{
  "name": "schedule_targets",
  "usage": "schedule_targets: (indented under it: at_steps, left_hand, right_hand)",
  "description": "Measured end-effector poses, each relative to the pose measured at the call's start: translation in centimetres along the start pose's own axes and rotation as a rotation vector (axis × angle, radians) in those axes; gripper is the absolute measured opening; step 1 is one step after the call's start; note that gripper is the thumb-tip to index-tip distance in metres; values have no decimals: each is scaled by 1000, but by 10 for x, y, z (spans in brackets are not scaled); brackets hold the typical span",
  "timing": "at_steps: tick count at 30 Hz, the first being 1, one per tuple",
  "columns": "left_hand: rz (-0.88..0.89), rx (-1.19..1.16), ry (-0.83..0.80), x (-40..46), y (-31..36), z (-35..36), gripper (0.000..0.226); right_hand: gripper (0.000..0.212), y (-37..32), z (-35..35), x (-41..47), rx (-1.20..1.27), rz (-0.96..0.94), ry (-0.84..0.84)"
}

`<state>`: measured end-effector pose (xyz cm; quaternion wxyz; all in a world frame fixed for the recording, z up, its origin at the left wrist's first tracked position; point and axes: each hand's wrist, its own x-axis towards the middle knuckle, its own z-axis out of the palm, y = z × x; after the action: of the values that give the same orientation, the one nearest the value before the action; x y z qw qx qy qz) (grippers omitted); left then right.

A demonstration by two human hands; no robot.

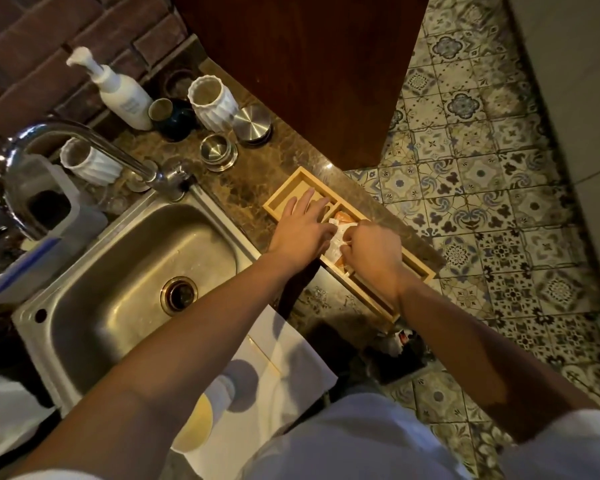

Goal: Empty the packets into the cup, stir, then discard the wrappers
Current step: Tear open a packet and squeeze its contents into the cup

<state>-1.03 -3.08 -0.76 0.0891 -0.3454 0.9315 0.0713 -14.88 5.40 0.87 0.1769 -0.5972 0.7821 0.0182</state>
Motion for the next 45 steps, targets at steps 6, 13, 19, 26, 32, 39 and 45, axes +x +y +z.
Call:
schedule_targets:
  at_steps: [6, 13, 19, 26, 32, 39, 45]
  left_hand:
    - [-34, -15, -32, 2, -9, -2, 22]
    - [-34, -15, 6, 1, -11, -3, 15]
    - [-7, -36, 97, -6, -18, -3, 17]
    - [-61, -283, 220, -31, -29, -21, 14]
    - [-286, -865, 227, -70, -33, -47, 11]
    - [-368, -1154, 340, -139, -7, -77, 15]
    - [-531, -1420, 533, -212, 34, -88, 15]
  right_hand:
    - [21, 2, 4, 1, 54, 25, -26]
    - [18, 0, 11, 2, 87, 36, -18]
    - [18, 1, 7, -5, 199, 46, 3]
    - [15, 8, -20, -4, 353, -71, 57]
    - [7, -5, -66, -14, 748, -169, 28]
    - [5, -35, -104, -45, 946, -295, -34]
    - [6, -68, -123, -90, 1123, -365, -217]
